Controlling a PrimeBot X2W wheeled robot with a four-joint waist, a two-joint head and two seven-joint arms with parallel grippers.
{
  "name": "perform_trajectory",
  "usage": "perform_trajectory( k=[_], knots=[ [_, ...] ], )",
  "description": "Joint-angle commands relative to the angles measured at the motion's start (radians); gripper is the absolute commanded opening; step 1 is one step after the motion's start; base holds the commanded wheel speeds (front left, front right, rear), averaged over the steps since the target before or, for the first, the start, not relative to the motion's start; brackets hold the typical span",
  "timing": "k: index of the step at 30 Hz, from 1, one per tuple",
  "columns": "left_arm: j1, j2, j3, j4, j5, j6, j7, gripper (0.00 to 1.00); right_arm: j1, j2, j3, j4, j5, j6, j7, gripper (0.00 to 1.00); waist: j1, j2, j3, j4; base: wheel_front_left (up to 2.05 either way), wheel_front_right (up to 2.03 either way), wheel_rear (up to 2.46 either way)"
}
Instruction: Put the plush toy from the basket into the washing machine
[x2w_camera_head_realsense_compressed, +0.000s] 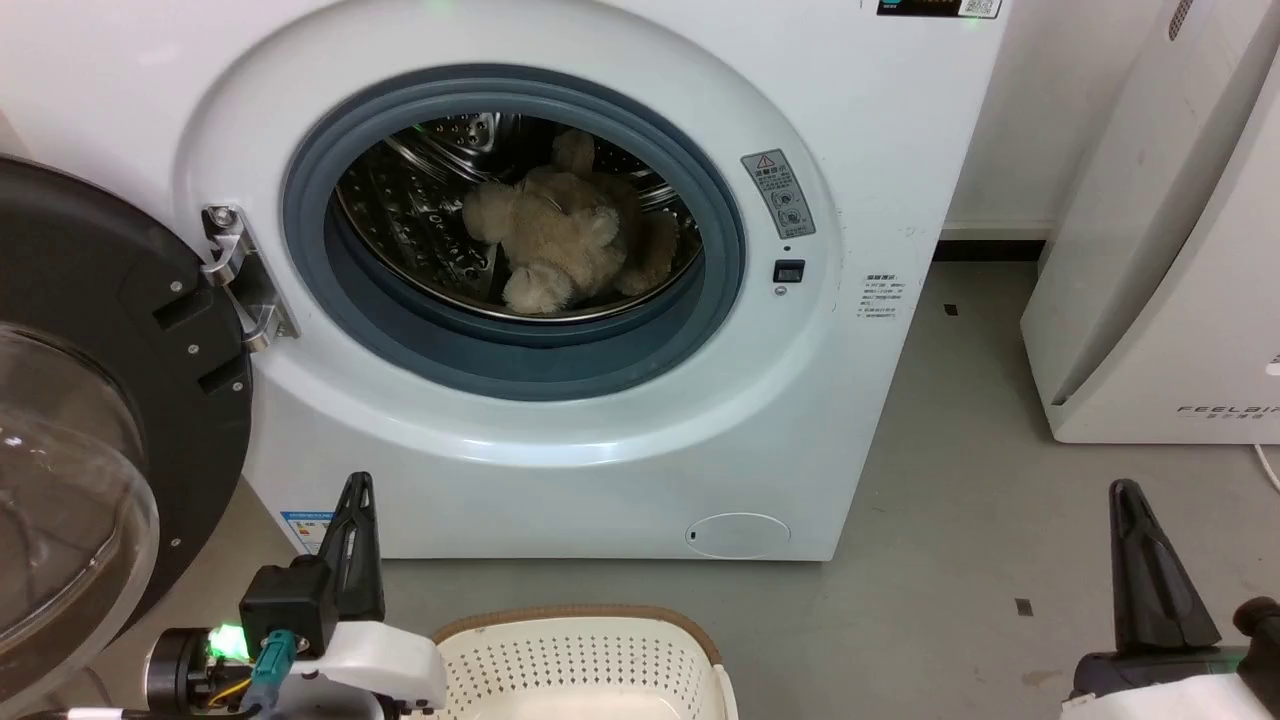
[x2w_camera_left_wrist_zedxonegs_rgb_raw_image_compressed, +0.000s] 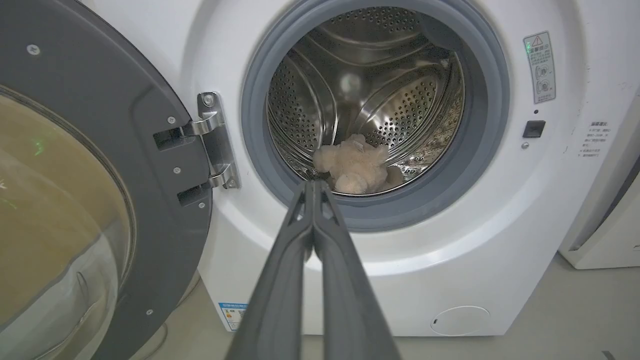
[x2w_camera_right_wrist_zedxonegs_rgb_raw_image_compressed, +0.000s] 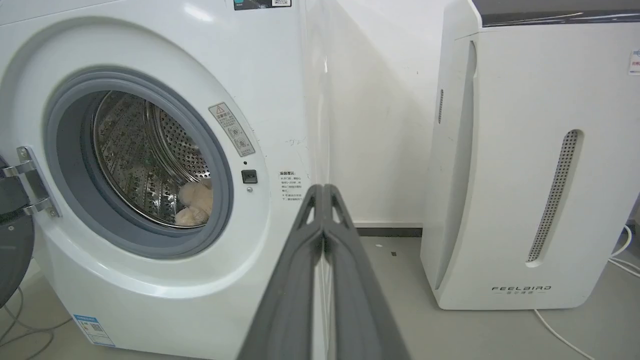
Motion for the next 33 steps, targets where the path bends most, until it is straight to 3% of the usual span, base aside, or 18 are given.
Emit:
perform_trajectory(
  k=[1, 33],
  knots=[
    [0.011, -0.001, 0.003, -0.008, 0.007, -0.007, 0.006, 0.0, -0.017, 0.0, 0.005, 0.005, -0.012, 0.0, 0.008, 0.0, 0.0, -0.0001, 0.0, 0.0, 0.0, 0.0, 0.0],
    [0.025, -0.011, 0.008, -0.054, 0.018, -0.032, 0.079, 0.0, -0.046, 0.0, 0.044, 0.043, -0.055, 0.0, 0.082, 0.0, 0.0, -0.0001, 0.001, -0.006, 0.0, 0.0, 0.0]
  ],
)
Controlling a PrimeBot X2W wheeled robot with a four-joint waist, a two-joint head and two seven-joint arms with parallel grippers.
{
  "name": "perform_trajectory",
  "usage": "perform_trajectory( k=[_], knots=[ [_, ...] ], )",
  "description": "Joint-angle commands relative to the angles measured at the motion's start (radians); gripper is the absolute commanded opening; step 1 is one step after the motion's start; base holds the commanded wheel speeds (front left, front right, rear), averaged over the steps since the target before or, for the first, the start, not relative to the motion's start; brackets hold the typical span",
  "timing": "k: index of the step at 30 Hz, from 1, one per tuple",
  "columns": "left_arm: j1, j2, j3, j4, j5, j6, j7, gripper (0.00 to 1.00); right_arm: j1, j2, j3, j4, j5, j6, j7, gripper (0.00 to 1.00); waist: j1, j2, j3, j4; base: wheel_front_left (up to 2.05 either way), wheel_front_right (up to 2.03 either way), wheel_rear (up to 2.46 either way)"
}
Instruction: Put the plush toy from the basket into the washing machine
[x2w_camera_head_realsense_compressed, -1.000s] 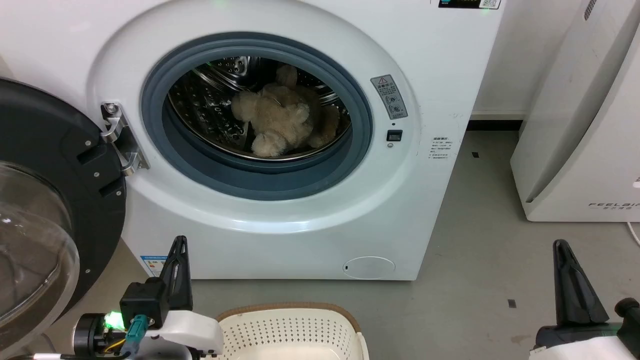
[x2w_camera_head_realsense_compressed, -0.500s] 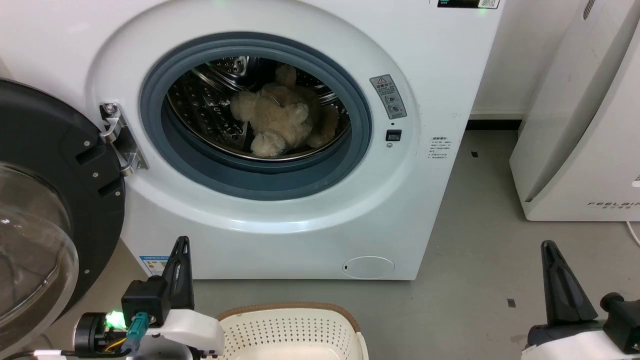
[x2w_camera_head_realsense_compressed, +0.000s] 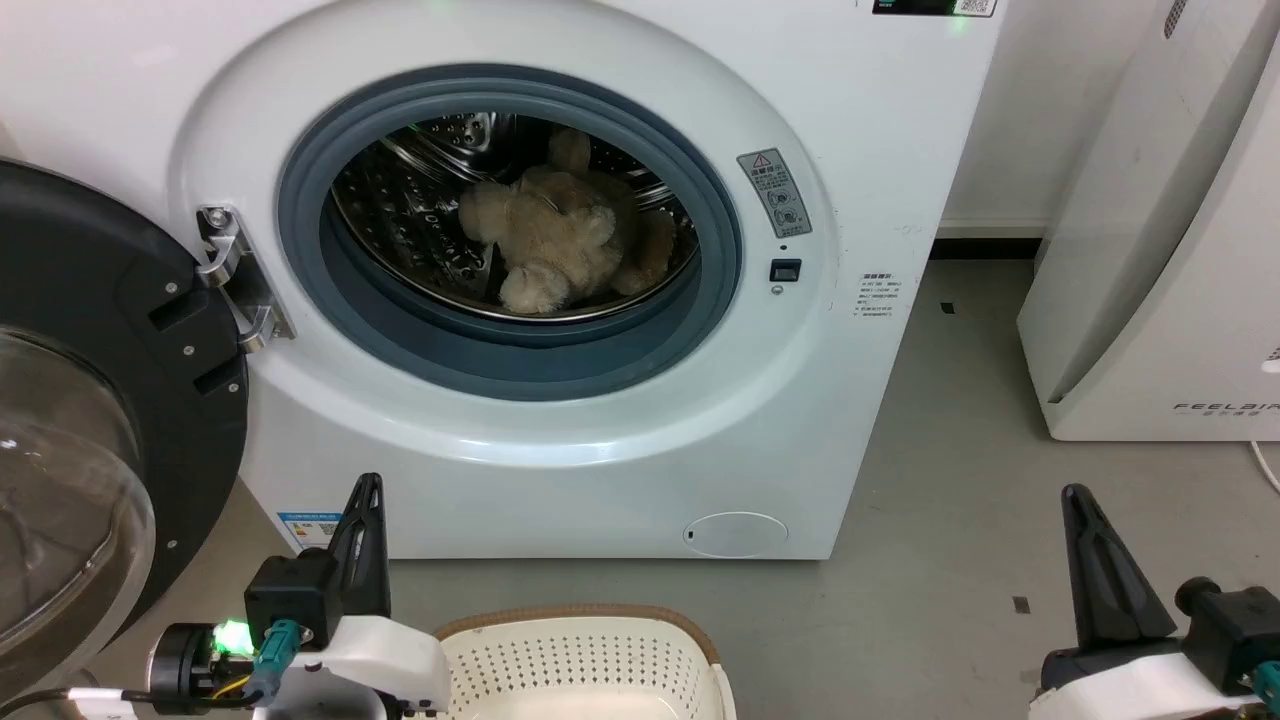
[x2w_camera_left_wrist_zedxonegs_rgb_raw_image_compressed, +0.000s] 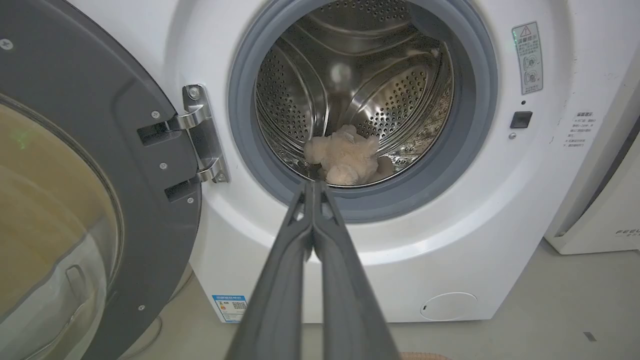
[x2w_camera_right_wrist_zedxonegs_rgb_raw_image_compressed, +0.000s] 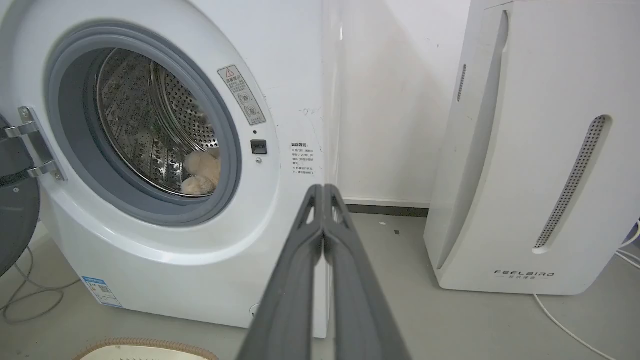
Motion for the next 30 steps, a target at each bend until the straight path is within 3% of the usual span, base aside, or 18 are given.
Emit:
perform_trajectory(
  k=[1, 30],
  knots=[
    [0.015, -0.005, 0.004, -0.01, 0.009, -0.007, 0.006, 0.0, -0.021, 0.0, 0.006, 0.006, -0.01, 0.0, 0.006, 0.0, 0.0, 0.0, 0.0, 0.0, 0.0, 0.0, 0.0],
    [0.027, -0.013, 0.009, -0.047, 0.018, -0.027, 0.065, 0.0, -0.045, 0.0, 0.037, 0.037, -0.045, -0.001, 0.066, 0.0, 0.0, 0.0, 0.001, -0.005, 0.0, 0.0, 0.0]
  ],
)
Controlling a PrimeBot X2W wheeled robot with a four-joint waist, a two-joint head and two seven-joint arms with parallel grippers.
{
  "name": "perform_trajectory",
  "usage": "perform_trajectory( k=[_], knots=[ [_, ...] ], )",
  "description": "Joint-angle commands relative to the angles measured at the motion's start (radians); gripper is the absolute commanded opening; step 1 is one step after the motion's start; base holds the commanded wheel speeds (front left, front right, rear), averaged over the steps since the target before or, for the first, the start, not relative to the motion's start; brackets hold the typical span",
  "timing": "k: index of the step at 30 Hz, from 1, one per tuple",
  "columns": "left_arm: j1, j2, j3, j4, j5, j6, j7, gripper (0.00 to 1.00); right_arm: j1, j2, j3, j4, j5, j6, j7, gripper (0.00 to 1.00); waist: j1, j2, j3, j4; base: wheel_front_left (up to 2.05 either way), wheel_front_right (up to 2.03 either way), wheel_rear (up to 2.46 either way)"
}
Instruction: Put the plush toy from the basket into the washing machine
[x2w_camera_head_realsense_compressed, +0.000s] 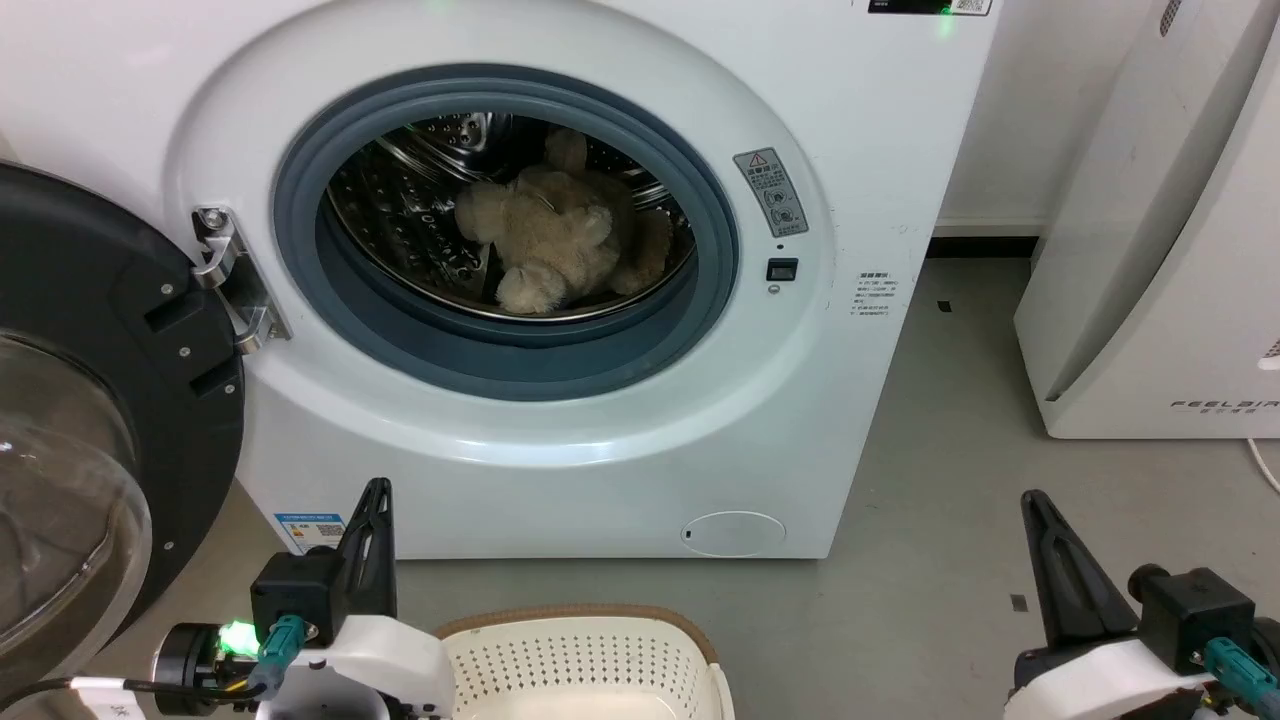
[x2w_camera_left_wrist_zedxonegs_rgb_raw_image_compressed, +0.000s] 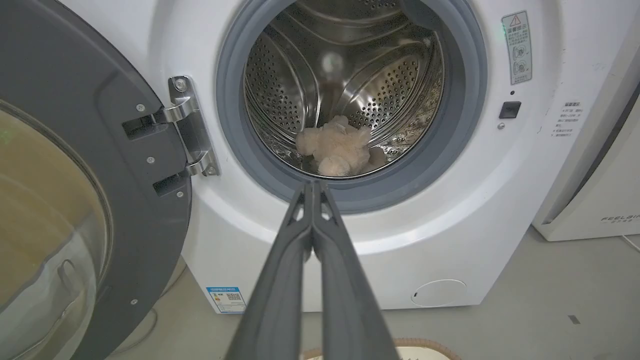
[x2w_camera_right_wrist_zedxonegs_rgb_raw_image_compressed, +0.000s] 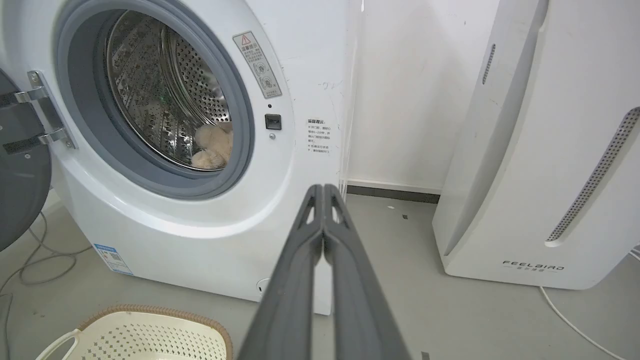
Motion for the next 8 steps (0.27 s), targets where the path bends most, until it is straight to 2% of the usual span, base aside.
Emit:
perform_trajectory(
  k=[1, 8],
  knots=[
    [0.014, -0.003, 0.006, -0.011, 0.01, -0.007, 0.006, 0.0, -0.023, 0.0, 0.006, 0.007, -0.01, -0.001, 0.006, 0.0, 0.0, 0.0, 0.0, 0.0, 0.0, 0.0, 0.0],
    [0.017, -0.005, 0.007, -0.018, 0.011, -0.011, 0.019, 0.0, -0.028, 0.0, 0.013, 0.013, -0.017, -0.001, 0.019, 0.0, 0.0, 0.0, 0.0, -0.001, 0.0, 0.0, 0.0]
  ],
)
